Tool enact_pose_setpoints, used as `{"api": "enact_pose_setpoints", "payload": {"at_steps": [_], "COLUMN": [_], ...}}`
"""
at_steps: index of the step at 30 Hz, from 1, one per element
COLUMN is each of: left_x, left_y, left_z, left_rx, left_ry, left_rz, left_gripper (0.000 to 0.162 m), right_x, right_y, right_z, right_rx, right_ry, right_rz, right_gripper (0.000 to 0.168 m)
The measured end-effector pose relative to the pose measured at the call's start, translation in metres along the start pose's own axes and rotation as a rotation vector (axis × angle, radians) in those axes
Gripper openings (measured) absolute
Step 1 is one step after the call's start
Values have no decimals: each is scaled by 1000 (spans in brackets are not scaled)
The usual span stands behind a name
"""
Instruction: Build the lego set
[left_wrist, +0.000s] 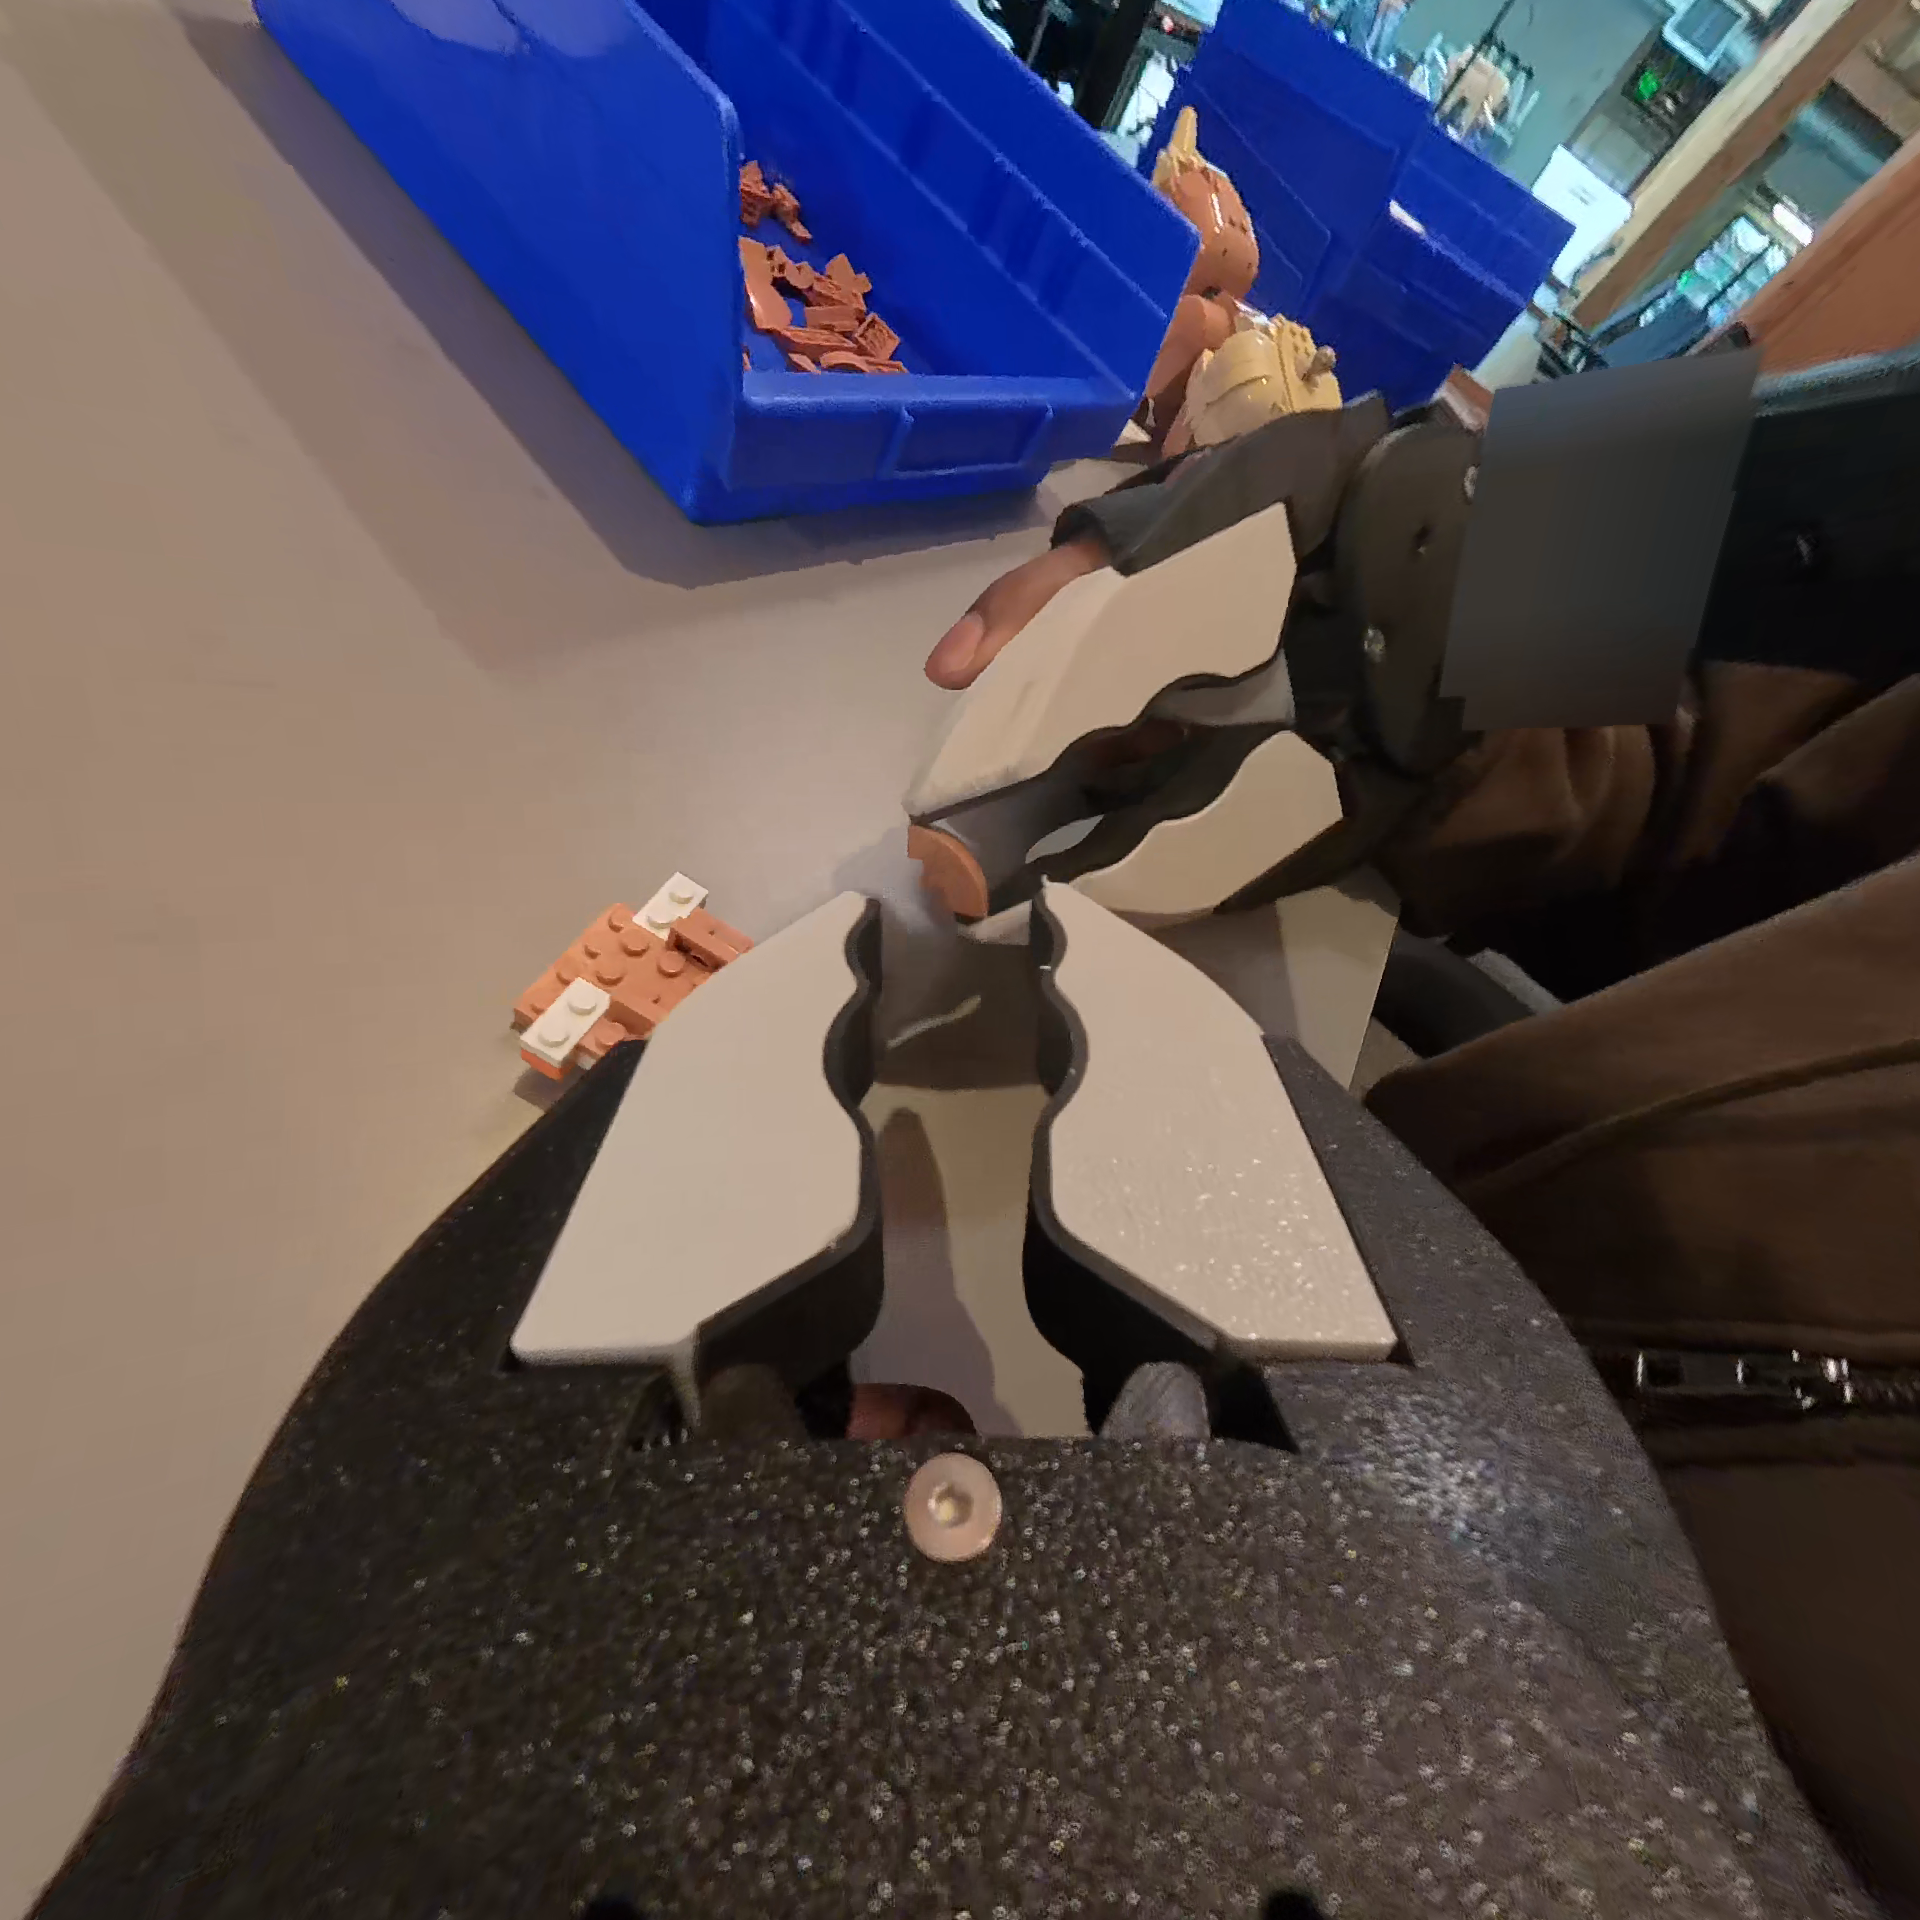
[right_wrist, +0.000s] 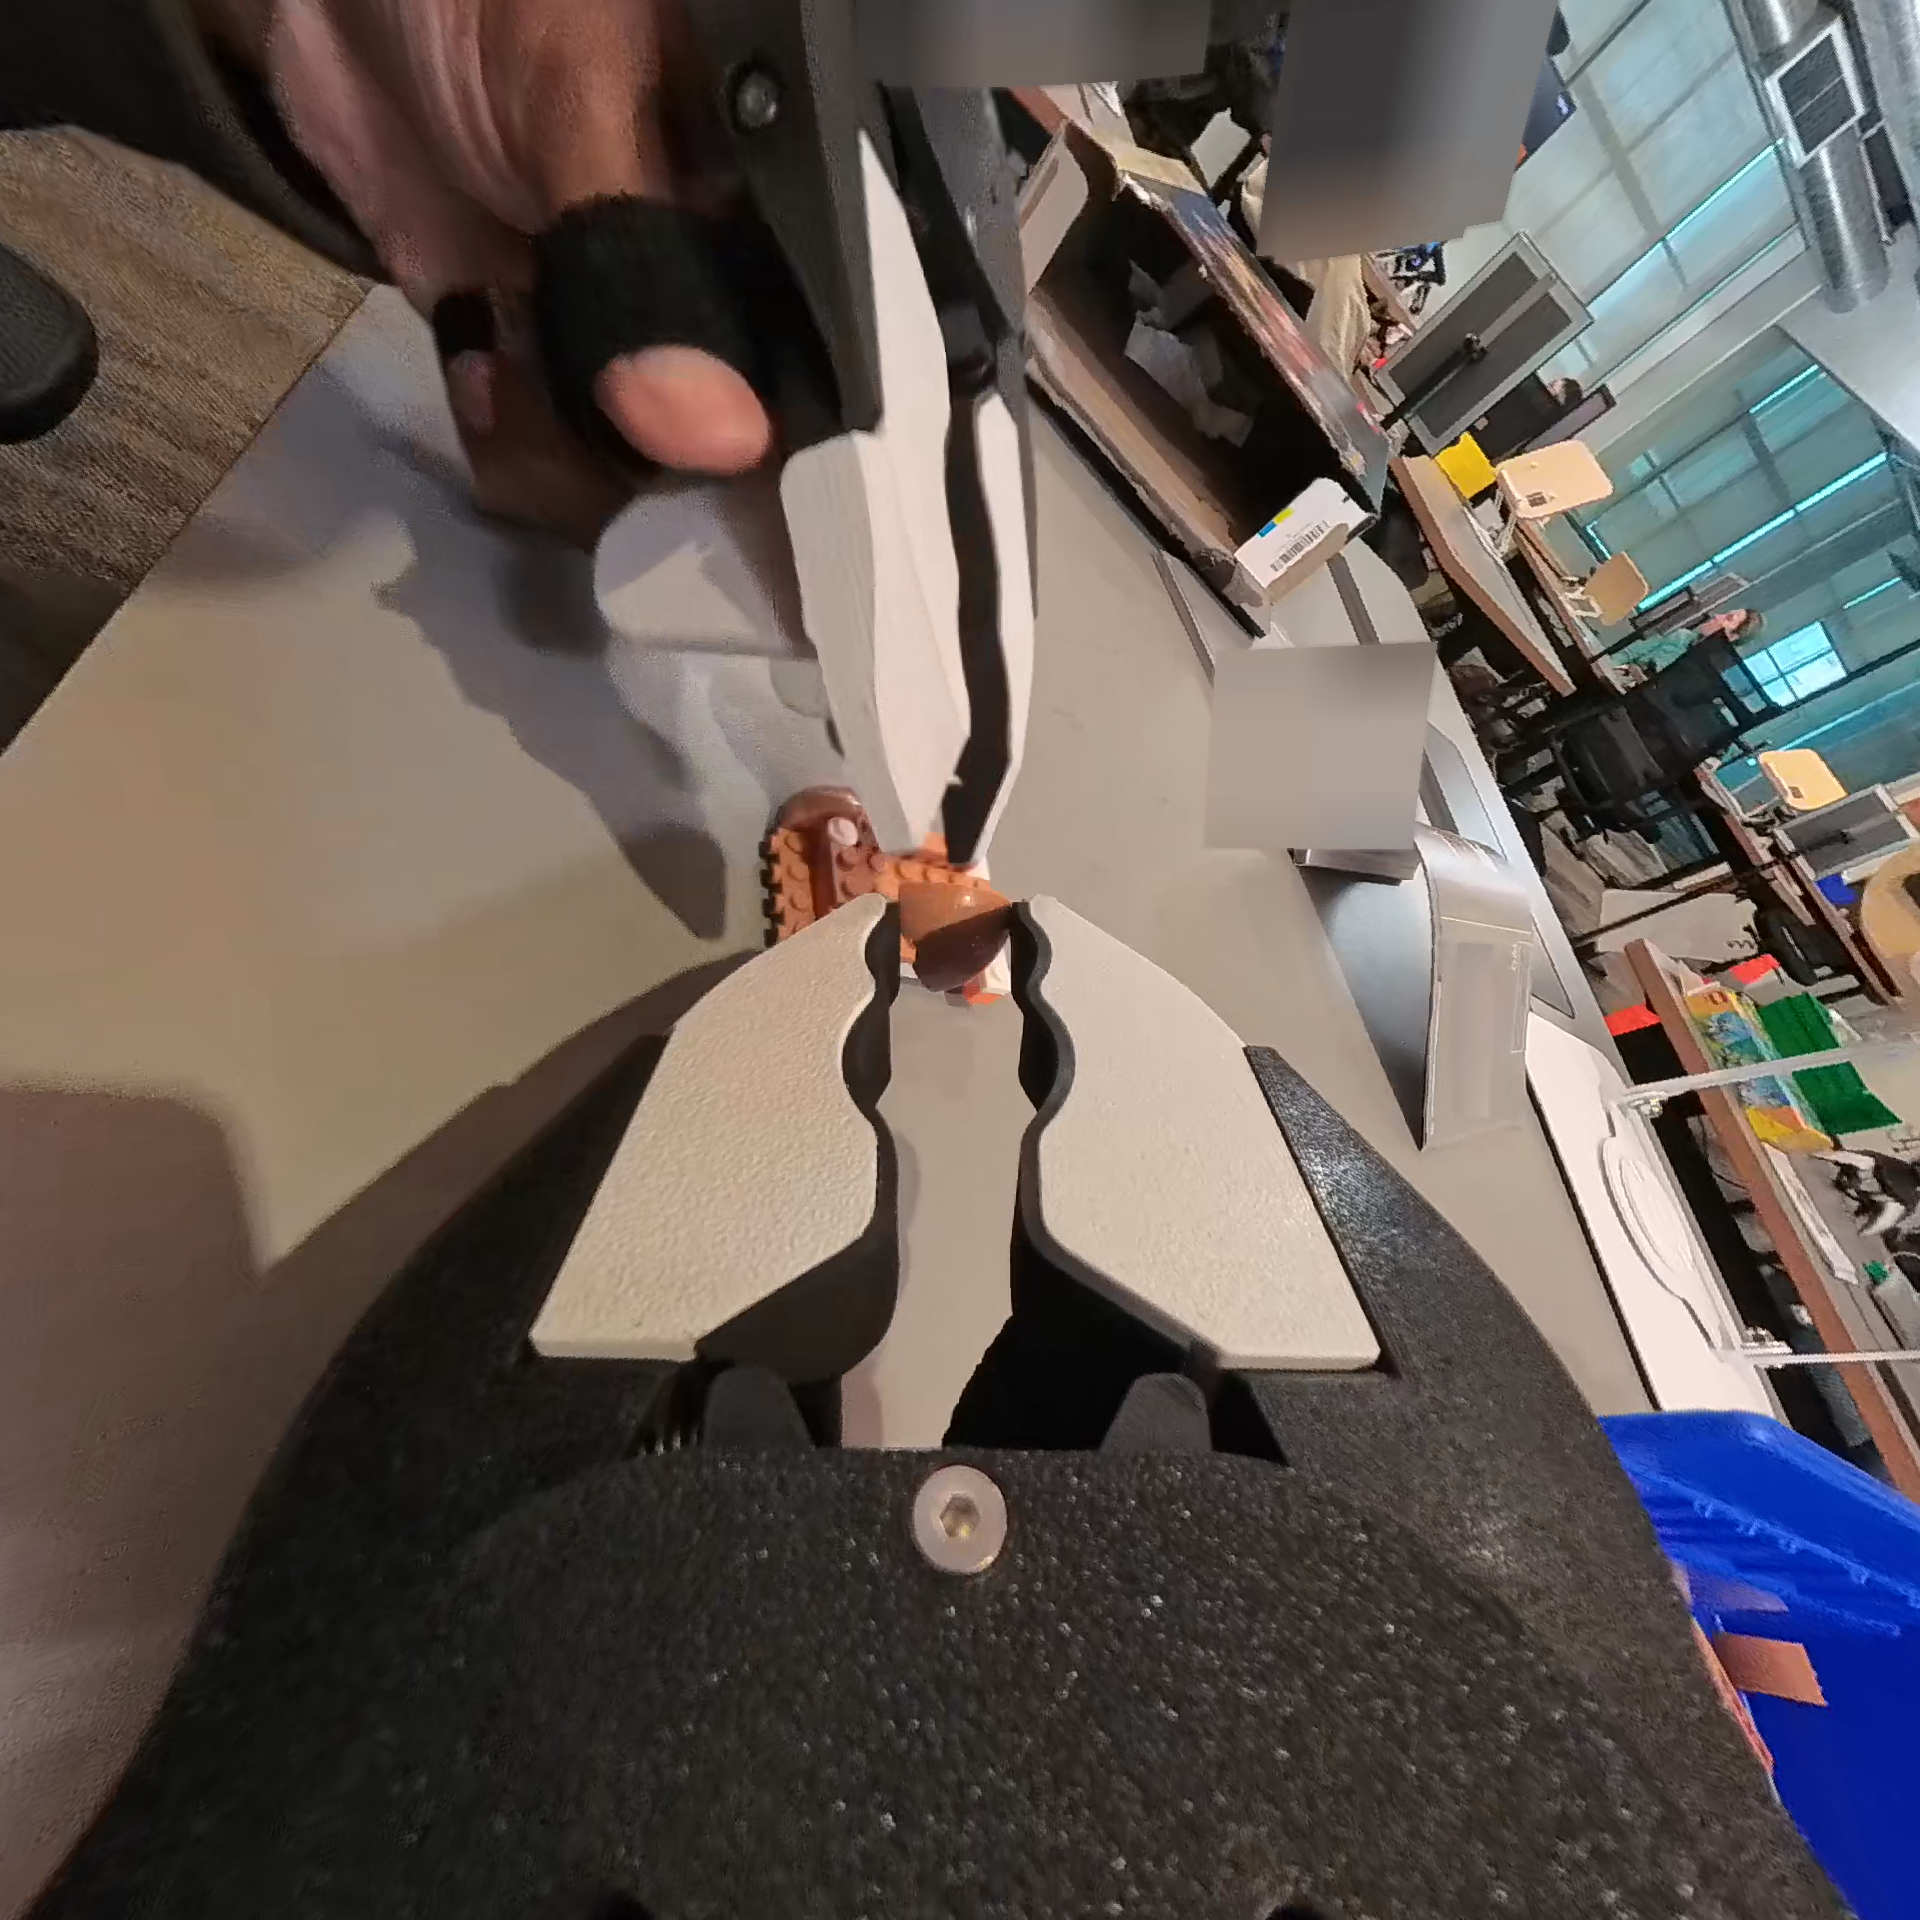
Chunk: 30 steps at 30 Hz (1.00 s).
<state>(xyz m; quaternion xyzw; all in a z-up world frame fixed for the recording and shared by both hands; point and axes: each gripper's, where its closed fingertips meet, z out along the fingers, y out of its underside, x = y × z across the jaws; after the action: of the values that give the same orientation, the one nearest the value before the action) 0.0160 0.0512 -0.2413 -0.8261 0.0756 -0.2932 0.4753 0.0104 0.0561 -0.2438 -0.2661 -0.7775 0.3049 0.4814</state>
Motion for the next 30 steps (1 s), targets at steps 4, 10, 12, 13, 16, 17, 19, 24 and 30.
{"api": "enact_pose_setpoints", "payload": {"at_steps": [4,10,12,13,16,17,19,24,30], "left_x": [-21,-54,-56,-56,-55,-53,-53,-54,-40], "left_y": [1,40,43,42,40,42,40,39,23], "left_z": [-14,-5,3,6,11,11,12,14,16], "left_rx": [-79,-409,-428,-426,-433,-444,-438,-440,-382], "left_ry": [-42,-48,-18,-2,58,86,100,121,263], "left_rz": [147,469,530,540,581,579,588,595,318], "left_gripper": [47,82,88,87,86,82,70,69,69], "right_x": [2,1,1,1,2,2,3,2,6], "right_y": [2,3,3,3,3,4,4,5,7], "right_z": [-2,-5,-6,-6,-7,-7,-7,-6,-7], "right_rx": [5,21,28,31,38,39,41,39,42], "right_ry": [-10,-36,-39,-39,-39,-42,-44,-49,-47], "right_rz": [5,11,12,14,20,24,26,27,46], "right_gripper": [20,20,20,20,11,10,10,11,10]}}
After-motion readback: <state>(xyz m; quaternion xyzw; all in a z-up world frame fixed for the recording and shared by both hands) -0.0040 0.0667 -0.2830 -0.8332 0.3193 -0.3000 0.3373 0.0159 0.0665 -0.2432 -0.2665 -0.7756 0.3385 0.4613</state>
